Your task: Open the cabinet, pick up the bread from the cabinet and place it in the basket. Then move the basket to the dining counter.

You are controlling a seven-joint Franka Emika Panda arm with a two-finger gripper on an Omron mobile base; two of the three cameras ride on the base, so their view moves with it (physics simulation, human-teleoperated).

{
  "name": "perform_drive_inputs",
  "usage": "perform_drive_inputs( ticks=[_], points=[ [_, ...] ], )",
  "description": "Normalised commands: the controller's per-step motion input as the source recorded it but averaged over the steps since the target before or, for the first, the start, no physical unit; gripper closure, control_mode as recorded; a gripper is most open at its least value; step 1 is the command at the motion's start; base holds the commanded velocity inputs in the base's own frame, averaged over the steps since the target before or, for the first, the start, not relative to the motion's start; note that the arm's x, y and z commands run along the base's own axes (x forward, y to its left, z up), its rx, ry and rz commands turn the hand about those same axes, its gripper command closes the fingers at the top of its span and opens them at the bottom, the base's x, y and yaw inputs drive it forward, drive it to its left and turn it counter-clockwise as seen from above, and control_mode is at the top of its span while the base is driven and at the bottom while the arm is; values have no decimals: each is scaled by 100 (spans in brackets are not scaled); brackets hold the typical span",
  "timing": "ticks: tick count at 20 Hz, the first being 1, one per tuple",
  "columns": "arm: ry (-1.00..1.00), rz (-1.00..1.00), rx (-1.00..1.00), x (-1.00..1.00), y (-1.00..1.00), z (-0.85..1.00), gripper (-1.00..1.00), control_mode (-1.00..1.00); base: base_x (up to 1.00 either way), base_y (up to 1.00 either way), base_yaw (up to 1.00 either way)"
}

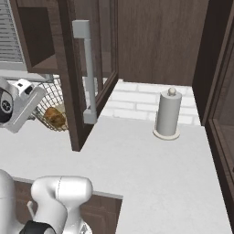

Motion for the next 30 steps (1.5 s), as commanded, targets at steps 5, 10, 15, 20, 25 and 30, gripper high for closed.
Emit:
perform_drive_inputs(
  ticks=[5, 10, 15, 20, 25, 30],
  points=[
    [16, 0, 0, -34, -7, 15, 100, -100, 0, 0, 0],
    [17, 0, 0, -24, -7, 0, 100, -100, 0, 0, 0],
    [8, 0, 0, -6, -1, 0, 100, 100, 0, 0, 0],
    [0, 0, 0, 0, 0, 0, 100, 100, -26, 3, 0],
    [0, 0, 0, 0, 0, 0, 100, 100, -51, 63, 21],
    [0, 0, 0, 0, 0, 0, 100, 100, -19, 76, 60]
  ],
)
